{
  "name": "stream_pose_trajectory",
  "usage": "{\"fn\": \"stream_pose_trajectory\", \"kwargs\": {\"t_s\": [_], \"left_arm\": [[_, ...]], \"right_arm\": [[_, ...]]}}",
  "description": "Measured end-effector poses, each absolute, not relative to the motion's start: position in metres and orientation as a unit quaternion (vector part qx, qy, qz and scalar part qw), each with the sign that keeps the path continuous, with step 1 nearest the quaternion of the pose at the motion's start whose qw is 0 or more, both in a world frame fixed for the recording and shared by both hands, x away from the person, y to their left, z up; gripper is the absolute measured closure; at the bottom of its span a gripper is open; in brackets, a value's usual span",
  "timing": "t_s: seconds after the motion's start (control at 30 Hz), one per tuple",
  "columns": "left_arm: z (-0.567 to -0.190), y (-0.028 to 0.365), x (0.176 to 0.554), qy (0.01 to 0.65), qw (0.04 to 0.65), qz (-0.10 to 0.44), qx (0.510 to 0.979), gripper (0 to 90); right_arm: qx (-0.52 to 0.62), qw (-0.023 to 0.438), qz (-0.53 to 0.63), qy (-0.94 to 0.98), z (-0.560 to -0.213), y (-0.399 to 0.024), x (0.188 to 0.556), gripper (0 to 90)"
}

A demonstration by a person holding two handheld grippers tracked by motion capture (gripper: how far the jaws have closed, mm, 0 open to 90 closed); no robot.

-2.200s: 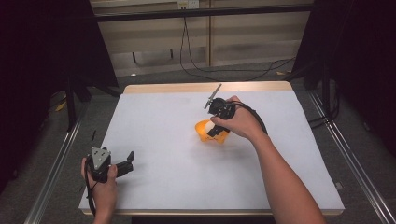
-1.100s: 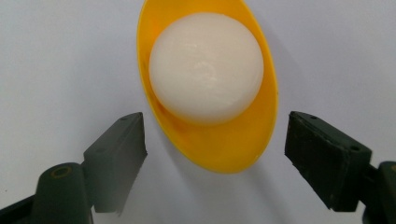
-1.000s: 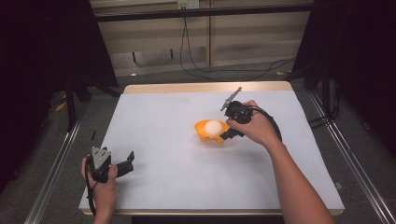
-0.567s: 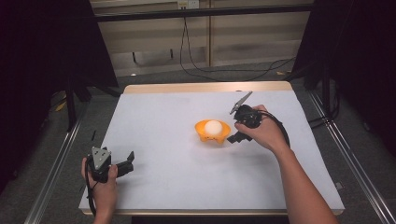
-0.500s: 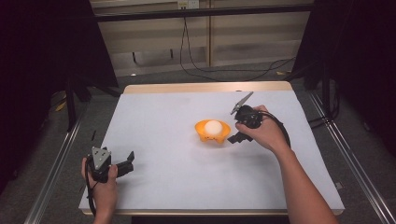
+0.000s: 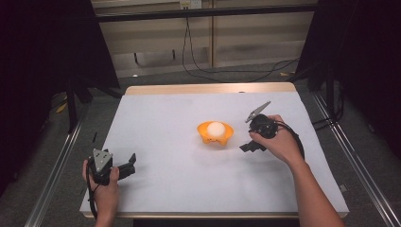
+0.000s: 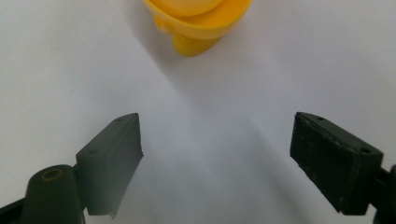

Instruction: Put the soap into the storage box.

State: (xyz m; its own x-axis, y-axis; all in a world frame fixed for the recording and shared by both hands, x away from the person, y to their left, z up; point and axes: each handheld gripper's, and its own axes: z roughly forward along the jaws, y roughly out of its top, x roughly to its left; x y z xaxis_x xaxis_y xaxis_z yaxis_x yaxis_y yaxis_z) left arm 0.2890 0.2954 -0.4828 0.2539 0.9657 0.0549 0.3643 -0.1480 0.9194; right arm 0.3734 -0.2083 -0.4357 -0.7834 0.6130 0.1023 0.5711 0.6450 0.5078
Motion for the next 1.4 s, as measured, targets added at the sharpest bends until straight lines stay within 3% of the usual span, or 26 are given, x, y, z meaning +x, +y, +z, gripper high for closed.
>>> {"fn": "stream_pose_trajectory", "kwargs": {"t_s": [0.67, 1.4], "left_arm": [[-0.483, 0.296, 0.289, 0.496, 0.422, 0.356, 0.670, 0.2], [-0.483, 0.295, 0.288, 0.496, 0.421, 0.360, 0.668, 0.2]], "right_arm": [[0.373, 0.067, 0.314, 0.871, -0.445, -0.248, 0.336, 0.1], [0.429, 0.108, 0.347, 0.827, -0.465, -0.296, 0.285, 0.0]]}}
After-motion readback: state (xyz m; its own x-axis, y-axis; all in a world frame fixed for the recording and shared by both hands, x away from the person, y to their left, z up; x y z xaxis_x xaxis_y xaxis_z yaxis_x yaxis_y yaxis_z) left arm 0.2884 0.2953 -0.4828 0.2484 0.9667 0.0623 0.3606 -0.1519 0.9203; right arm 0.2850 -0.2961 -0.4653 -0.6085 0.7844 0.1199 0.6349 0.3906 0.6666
